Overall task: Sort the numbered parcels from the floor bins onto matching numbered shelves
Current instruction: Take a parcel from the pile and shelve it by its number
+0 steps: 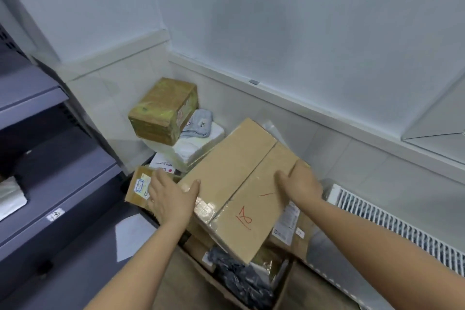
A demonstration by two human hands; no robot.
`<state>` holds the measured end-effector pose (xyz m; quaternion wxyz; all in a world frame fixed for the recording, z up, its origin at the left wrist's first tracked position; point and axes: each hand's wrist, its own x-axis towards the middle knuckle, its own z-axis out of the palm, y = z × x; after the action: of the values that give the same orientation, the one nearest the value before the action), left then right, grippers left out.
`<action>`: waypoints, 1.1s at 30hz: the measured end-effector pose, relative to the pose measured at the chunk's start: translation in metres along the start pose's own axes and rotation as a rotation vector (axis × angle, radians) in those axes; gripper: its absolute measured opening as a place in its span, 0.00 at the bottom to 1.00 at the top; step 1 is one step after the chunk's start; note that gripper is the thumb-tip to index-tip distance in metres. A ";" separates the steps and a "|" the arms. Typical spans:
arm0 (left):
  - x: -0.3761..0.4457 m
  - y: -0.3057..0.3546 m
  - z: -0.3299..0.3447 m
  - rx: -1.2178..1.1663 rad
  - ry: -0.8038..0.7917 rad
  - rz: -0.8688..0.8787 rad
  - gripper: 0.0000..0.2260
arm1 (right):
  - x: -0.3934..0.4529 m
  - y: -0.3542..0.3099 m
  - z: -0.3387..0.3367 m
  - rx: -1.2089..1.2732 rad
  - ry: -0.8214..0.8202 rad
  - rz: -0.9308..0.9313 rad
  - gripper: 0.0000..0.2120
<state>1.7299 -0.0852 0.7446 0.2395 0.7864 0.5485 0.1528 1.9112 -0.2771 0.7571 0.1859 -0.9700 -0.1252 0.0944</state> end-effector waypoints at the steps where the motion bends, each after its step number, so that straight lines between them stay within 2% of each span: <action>1: -0.011 -0.005 0.002 -0.021 -0.017 -0.060 0.47 | 0.011 0.000 -0.004 0.021 0.007 -0.024 0.23; 3: -0.030 -0.013 0.013 -0.092 -0.078 -0.214 0.48 | 0.034 0.001 -0.005 -0.012 -0.030 -0.086 0.31; 5: -0.044 -0.021 0.032 -0.230 -0.119 -0.364 0.44 | 0.057 0.004 -0.001 -0.075 -0.108 -0.128 0.44; 8: -0.053 -0.025 0.052 -0.474 -0.172 -0.498 0.39 | 0.091 0.008 0.003 0.016 -0.287 -0.113 0.59; 13: -0.069 -0.023 0.066 -0.814 -0.313 -0.538 0.54 | 0.125 0.017 0.005 0.242 -0.634 -0.192 0.62; 15: -0.070 -0.020 0.073 -0.850 -0.296 -0.532 0.55 | 0.131 0.020 0.009 0.257 -0.661 -0.253 0.60; 18: -0.068 -0.012 0.072 -0.866 -0.249 -0.511 0.52 | 0.133 0.018 0.006 0.307 -0.650 -0.288 0.51; 22: -0.064 -0.004 0.047 -0.885 -0.231 -0.464 0.50 | 0.125 0.004 -0.012 0.383 -0.653 -0.302 0.47; 25: -0.057 0.000 0.022 -0.847 -0.209 -0.493 0.50 | 0.117 -0.014 -0.028 0.426 -0.638 -0.341 0.38; 28: -0.060 0.006 -0.001 -0.886 -0.142 -0.430 0.36 | 0.104 -0.028 -0.039 0.432 -0.610 -0.388 0.32; 33: -0.059 -0.013 -0.008 -0.923 -0.112 -0.417 0.35 | 0.083 -0.040 -0.035 0.434 -0.578 -0.433 0.27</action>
<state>1.6947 -0.1352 0.7450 0.6163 0.4796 0.5555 0.2856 1.9902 -0.2296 0.7932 0.3588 -0.7930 -0.3506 0.3457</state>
